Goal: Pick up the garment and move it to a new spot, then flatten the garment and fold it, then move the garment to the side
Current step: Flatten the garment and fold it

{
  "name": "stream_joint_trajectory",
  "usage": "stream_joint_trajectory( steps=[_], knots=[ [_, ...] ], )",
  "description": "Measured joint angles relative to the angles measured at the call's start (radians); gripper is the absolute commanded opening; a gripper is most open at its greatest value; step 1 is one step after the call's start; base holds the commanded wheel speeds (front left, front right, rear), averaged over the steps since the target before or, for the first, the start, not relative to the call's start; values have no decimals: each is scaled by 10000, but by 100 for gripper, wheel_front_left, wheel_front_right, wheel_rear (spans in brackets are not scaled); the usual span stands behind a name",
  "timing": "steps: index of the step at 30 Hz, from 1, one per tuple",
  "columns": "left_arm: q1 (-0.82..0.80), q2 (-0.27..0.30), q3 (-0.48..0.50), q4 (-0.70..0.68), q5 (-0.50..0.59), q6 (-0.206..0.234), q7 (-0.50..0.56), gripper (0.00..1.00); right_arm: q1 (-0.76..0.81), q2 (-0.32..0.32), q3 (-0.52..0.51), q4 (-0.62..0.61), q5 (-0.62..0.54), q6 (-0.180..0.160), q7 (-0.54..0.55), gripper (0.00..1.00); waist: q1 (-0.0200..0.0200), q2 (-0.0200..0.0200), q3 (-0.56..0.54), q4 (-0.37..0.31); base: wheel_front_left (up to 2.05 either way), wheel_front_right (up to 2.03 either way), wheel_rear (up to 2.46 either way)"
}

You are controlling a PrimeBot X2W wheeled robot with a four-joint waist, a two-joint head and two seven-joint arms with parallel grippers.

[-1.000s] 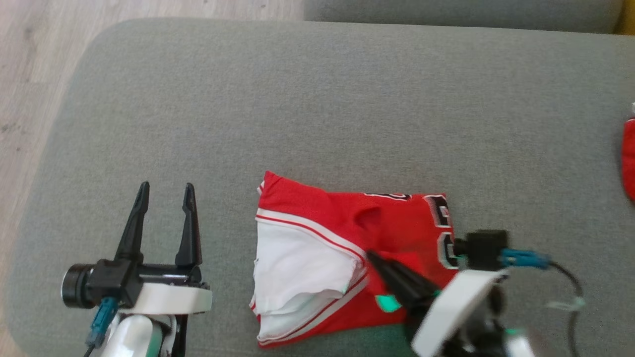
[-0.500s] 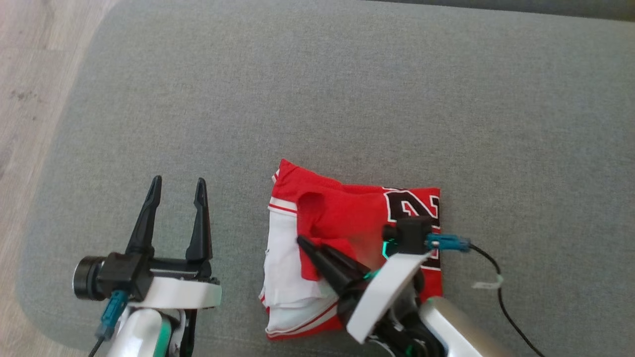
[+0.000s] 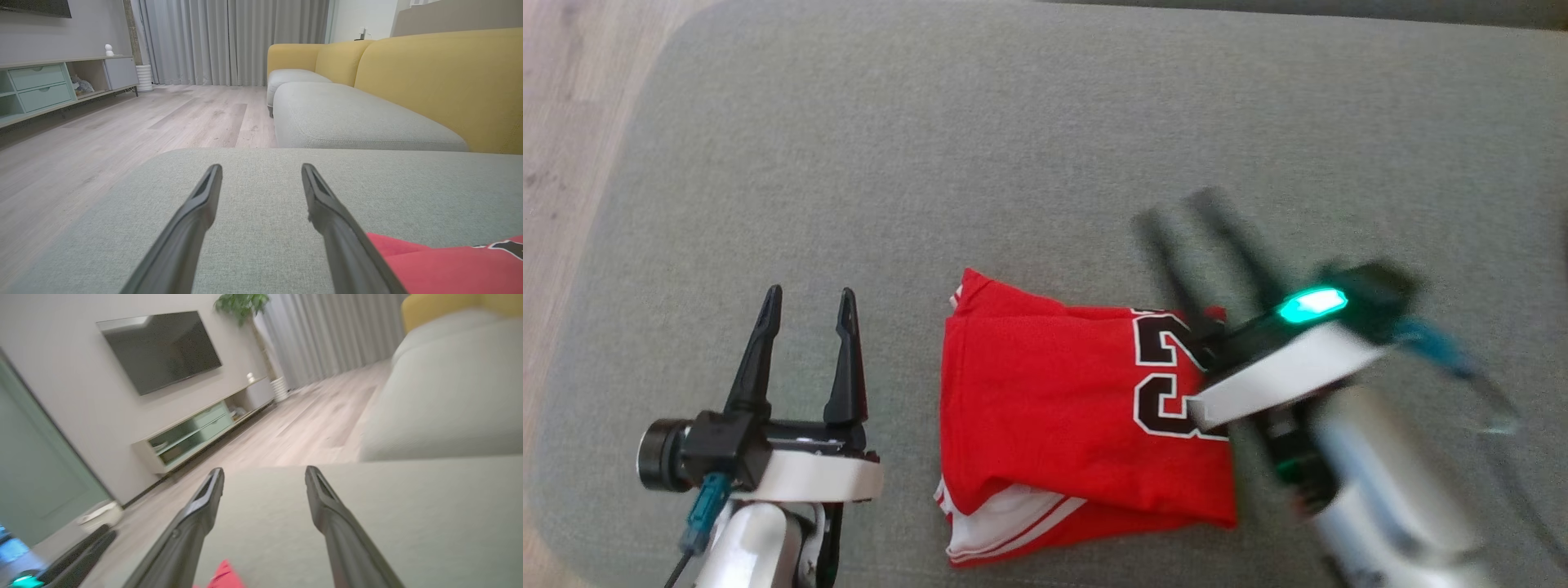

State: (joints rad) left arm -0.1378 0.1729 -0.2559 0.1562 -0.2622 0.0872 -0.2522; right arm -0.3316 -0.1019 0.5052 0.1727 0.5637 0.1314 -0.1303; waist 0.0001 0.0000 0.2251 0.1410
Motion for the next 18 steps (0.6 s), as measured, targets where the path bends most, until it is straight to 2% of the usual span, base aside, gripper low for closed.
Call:
stream_joint_trajectory(
  steps=[4,9,12,18],
  knots=[
    [24,13,54,2,6,10,0,100,680,-138,-2441,-899,-1676,0,291,100,0,0,-136,-169,0,0,0],
    [54,81,134,25,77,25,0,100,2147,-109,-4602,-2161,-2915,0,1103,100,0,0,-370,-312,0,0,0],
    [179,180,157,52,90,100,4,100,2836,-17,-5193,-2788,-3229,0,1503,100,-1,0,-558,-372,0,0,0],
    [682,418,140,21,234,278,359,100,3972,295,-5273,-3591,-3365,0,1941,100,-1,0,-1061,-503,0,0,0]
  ],
)
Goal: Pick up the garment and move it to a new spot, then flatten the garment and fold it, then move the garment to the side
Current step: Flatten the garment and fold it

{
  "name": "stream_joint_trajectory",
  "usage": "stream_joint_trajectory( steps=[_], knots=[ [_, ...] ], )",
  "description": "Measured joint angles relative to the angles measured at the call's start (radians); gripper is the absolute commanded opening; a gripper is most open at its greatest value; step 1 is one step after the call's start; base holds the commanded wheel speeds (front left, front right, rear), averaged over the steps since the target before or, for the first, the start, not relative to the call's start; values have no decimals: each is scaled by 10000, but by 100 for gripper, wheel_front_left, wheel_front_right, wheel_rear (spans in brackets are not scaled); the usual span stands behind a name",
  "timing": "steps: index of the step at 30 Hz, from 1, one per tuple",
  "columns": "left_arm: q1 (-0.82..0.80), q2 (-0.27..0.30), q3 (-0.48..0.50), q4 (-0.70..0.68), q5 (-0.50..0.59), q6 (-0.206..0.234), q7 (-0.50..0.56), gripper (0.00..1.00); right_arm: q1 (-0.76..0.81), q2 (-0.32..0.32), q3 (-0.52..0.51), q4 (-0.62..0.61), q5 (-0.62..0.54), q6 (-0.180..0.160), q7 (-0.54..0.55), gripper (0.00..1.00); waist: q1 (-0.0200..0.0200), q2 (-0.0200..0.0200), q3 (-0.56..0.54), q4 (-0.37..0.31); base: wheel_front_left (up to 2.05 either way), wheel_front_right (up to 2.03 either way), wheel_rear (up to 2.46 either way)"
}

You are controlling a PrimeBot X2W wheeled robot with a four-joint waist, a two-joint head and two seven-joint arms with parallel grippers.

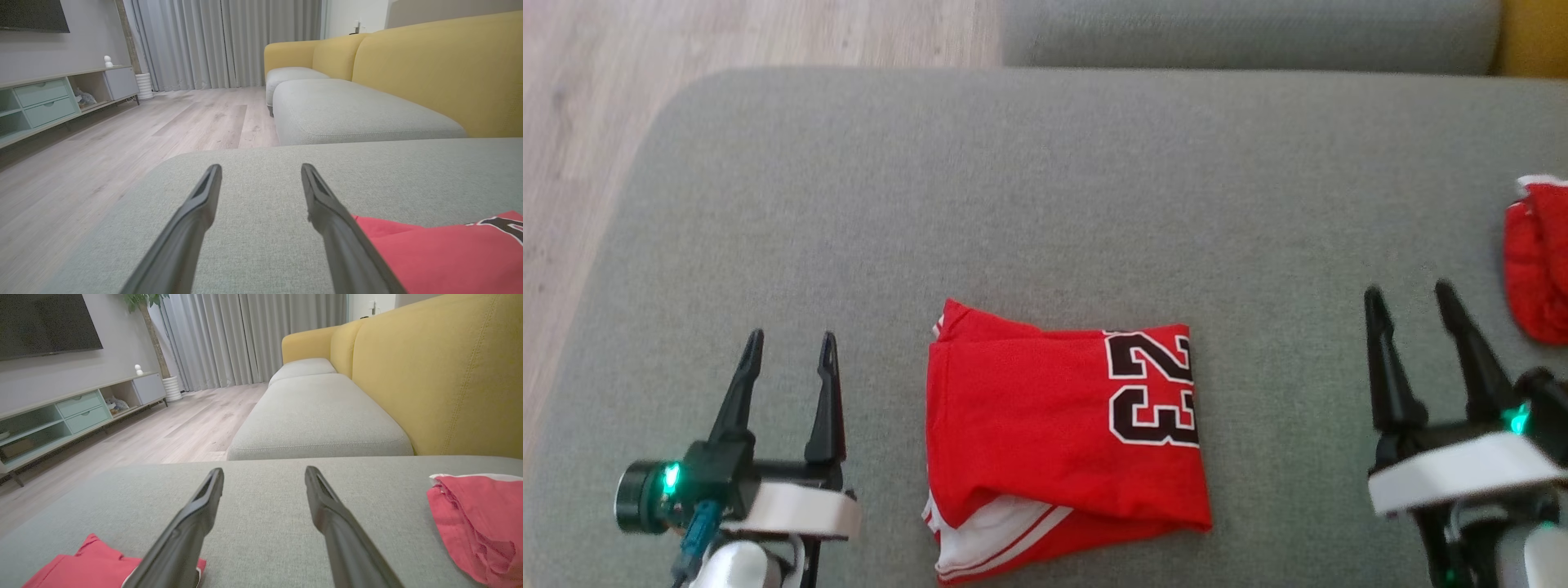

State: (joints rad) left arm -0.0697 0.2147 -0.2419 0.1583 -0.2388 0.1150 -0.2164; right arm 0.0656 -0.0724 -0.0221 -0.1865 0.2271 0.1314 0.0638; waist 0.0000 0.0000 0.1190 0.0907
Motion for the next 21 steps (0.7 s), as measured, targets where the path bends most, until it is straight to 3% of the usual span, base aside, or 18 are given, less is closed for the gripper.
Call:
stream_joint_trajectory(
  steps=[12,21],
  knots=[
    [1009,330,-115,-435,10,88,765,100,1662,278,105,-562,17,0,295,100,0,0,-1103,-244,0,0,0],
    [1255,435,-150,-665,-23,96,936,100,2189,295,113,-930,52,0,433,100,0,0,-1330,-380,0,0,0]
  ],
)
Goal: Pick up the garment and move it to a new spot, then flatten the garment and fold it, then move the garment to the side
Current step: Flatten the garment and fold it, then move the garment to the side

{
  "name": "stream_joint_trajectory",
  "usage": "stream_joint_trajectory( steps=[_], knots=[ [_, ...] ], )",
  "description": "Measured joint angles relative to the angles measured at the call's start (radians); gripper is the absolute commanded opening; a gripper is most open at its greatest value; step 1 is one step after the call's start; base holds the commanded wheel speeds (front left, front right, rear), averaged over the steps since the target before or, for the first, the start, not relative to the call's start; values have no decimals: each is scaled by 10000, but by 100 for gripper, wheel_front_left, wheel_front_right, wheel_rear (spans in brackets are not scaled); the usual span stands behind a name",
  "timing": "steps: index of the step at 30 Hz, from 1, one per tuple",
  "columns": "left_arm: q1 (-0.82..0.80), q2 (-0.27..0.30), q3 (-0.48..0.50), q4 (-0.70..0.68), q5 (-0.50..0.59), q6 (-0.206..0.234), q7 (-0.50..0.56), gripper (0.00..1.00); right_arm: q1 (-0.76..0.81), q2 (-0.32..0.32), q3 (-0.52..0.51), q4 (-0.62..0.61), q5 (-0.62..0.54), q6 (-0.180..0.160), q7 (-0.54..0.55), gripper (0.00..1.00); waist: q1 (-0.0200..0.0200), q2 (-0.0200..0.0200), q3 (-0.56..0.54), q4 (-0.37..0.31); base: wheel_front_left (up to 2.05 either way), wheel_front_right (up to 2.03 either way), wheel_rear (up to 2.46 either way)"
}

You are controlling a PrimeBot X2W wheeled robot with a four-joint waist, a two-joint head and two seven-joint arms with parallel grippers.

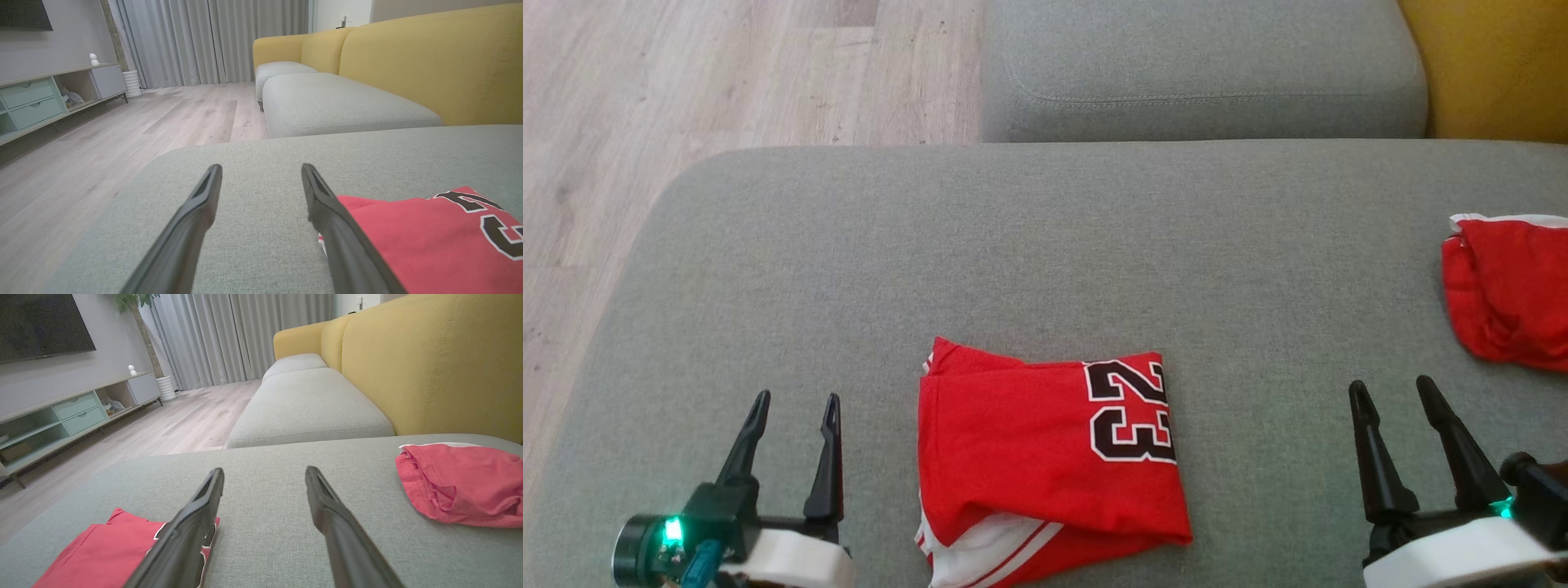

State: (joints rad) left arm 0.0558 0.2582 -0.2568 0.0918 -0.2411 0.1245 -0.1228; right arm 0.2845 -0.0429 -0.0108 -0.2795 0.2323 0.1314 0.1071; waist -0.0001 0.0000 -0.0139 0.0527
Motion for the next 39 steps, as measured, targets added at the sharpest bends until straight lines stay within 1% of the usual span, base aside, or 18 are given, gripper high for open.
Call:
stream_joint_trajectory(
  steps=[6,8,21,25,28,31,35,39],
  knots=[
    [64,17,-15,-27,-73,10,161,100,-1,2,21,-8,65,0,48,100,0,0,-1,-7,0,0,0],
    [76,21,-17,-29,-73,88,163,100,-5,2,54,-4,54,0,48,100,0,0,11,-20,0,0,0],
    [99,42,-69,-38,-173,176,157,100,-55,4,109,56,58,0,50,100,0,0,68,-55,0,0,0],
    [81,59,-96,-88,-173,178,155,100,-141,4,303,318,153,0,50,100,0,0,206,9,0,0,0],
    [-67,65,-102,-111,-171,211,56,100,-527,4,698,830,121,0,125,100,0,0,450,95,0,0,0],
    [-383,63,-102,-127,-171,253,-75,100,-1260,0,1371,1670,82,0,251,100,1,0,726,199,0,0,0],
    [-728,31,-117,-46,-173,261,-255,100,-1909,-2,2391,3229,343,0,251,100,2,0,1029,414,0,0,0],
    [-823,-58,-117,151,-174,336,-387,100,-2128,-8,2888,4832,727,0,100,100,2,0,1283,641,0,0,0]
  ],
)
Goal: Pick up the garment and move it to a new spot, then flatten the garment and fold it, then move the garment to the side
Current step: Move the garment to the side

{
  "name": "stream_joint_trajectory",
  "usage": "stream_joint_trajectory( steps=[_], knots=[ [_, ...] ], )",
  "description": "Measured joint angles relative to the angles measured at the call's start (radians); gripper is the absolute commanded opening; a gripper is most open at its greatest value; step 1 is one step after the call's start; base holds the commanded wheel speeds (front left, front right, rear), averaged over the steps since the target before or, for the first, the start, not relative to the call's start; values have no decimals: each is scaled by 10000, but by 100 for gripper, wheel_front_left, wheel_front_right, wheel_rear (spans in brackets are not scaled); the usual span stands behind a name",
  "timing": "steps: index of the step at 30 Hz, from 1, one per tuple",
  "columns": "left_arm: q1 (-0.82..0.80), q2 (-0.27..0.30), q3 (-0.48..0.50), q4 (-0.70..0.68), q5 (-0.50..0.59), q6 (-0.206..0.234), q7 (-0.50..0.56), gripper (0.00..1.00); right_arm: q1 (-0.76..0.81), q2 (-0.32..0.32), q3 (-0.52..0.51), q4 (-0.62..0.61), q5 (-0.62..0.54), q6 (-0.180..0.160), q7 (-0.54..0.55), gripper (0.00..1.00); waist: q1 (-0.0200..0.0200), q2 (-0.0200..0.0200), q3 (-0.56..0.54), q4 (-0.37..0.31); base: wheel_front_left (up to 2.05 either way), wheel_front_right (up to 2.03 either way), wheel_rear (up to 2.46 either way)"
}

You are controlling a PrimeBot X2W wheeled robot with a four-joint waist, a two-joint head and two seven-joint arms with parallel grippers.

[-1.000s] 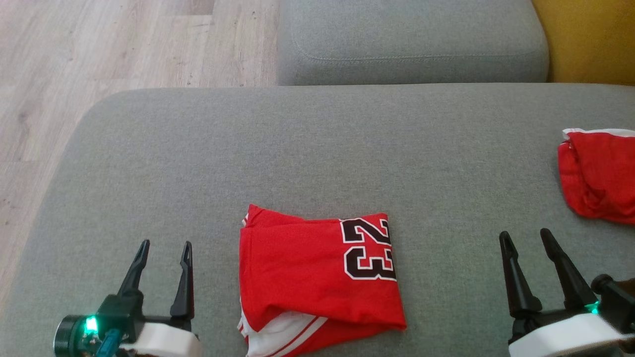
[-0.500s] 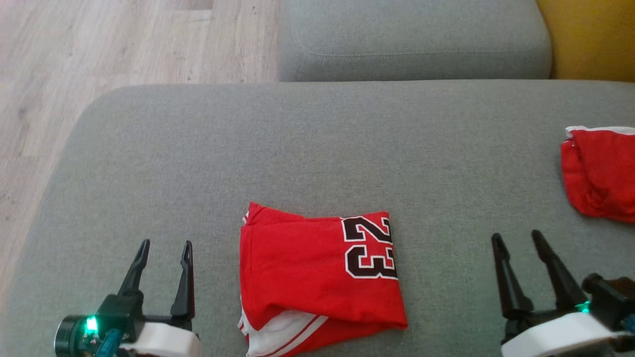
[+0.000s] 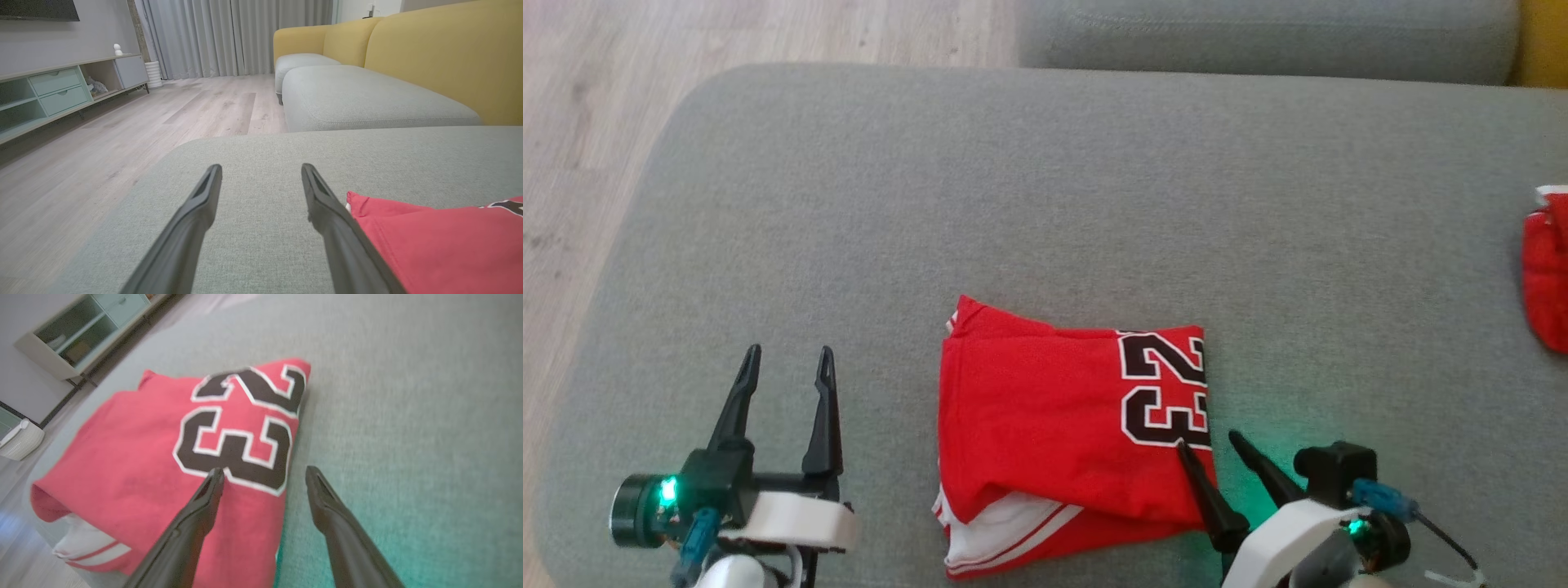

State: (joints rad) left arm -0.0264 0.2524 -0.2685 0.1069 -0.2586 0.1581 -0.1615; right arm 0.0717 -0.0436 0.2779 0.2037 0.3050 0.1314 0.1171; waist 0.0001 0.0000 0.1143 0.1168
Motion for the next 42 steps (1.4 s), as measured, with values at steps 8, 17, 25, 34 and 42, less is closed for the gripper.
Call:
stream_joint_trajectory(
  steps=[8,17,25,34,42],
  knots=[
    [-194,-121,-52,318,-75,0,-209,100,-1095,-44,514,1939,650,0,-65,100,0,0,167,198,0,0,0],
    [-337,-157,-146,508,-146,4,-351,100,-1692,-71,1243,2575,886,0,-52,0,-1,0,72,108,0,0,0],
    [-308,-159,-138,500,-247,92,-439,100,-1637,-796,1087,1877,127,0,-123,0,-1,0,41,-554,0,0,0],
    [-354,-251,-224,464,-251,86,-525,100,-1601,-1768,2,426,-125,0,523,0,-1,0,140,-2037,0,0,0],
    [-1111,-393,-539,464,-307,-121,-612,100,-2188,-2130,-382,161,-142,0,686,0,-1,0,687,-2922,0,0,0]
  ],
)
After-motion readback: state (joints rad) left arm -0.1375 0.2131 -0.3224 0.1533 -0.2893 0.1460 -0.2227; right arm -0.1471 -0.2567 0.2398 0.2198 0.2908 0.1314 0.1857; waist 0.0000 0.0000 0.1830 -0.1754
